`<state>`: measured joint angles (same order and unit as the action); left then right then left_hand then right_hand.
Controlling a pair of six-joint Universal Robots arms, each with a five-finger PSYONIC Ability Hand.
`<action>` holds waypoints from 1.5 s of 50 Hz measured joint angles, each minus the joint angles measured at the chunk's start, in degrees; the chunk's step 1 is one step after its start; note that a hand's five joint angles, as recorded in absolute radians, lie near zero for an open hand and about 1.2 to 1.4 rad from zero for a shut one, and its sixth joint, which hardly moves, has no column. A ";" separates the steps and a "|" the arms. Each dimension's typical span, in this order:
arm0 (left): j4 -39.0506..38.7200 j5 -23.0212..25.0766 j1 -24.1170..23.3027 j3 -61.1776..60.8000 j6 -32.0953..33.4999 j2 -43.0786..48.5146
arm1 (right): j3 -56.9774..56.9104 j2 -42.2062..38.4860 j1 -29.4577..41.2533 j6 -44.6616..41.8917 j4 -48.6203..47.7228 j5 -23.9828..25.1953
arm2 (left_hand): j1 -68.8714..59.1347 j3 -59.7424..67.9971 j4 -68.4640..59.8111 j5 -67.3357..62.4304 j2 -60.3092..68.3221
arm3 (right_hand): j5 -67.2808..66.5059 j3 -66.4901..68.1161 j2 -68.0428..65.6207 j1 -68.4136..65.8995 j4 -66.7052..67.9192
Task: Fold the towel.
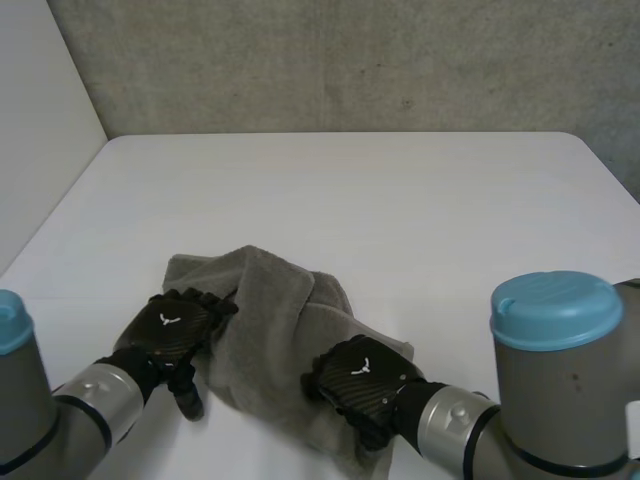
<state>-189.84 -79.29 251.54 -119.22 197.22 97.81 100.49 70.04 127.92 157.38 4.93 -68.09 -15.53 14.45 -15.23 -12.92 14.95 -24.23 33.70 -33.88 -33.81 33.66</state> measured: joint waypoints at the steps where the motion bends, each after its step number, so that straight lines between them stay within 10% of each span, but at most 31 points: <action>1: -0.77 -0.08 -0.23 0.29 -0.01 1.02 | -0.21 -0.99 -0.03 0.83 -0.96 -0.20 | 0.00 0.00 0.00 0.00 0.00 | -8.63 8.83 -9.20 -8.84 8.88; 8: -4.18 -0.33 -1.72 2.40 -0.01 5.64 | -2.08 -4.10 -0.70 3.66 -4.40 -2.23 | 0.00 0.06 -0.01 -0.70 0.03 | -40.99 40.17 -40.70 -40.28 41.13; 21: -7.92 -1.21 -5.41 5.81 -0.02 9.43 | -7.42 -1.83 -10.07 9.85 -13.70 -16.08 | -0.53 2.15 -0.68 -4.04 1.63 | -42.05 42.54 -40.85 -41.73 42.69; 46: -12.39 -1.57 -11.67 11.65 -0.46 13.67 | -10.43 -7.02 -24.16 6.82 -23.50 -26.24 | -66.85 73.04 -71.14 -71.92 70.26 | -42.05 42.70 -40.85 -42.24 42.69; 67: 1.00 0.90 -6.43 21.28 -11.68 4.23 | -15.74 4.54 -27.22 0.10 -3.76 -13.09 | -66.69 71.49 -70.48 -71.77 70.11 | -42.06 42.72 -40.85 -42.27 42.70; 75: 4.11 4.00 -9.87 16.79 -11.93 2.23 | -19.49 4.44 -29.07 -2.36 -2.04 -10.88 | -28.00 29.28 -28.68 -30.47 28.92 | -42.06 42.76 -40.85 -42.27 43.10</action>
<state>-185.73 -75.29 241.68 -102.42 185.29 100.04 81.00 74.47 98.85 155.02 2.89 -78.97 -43.53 43.73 -43.92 -43.38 43.87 -66.29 76.46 -74.73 -76.08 76.76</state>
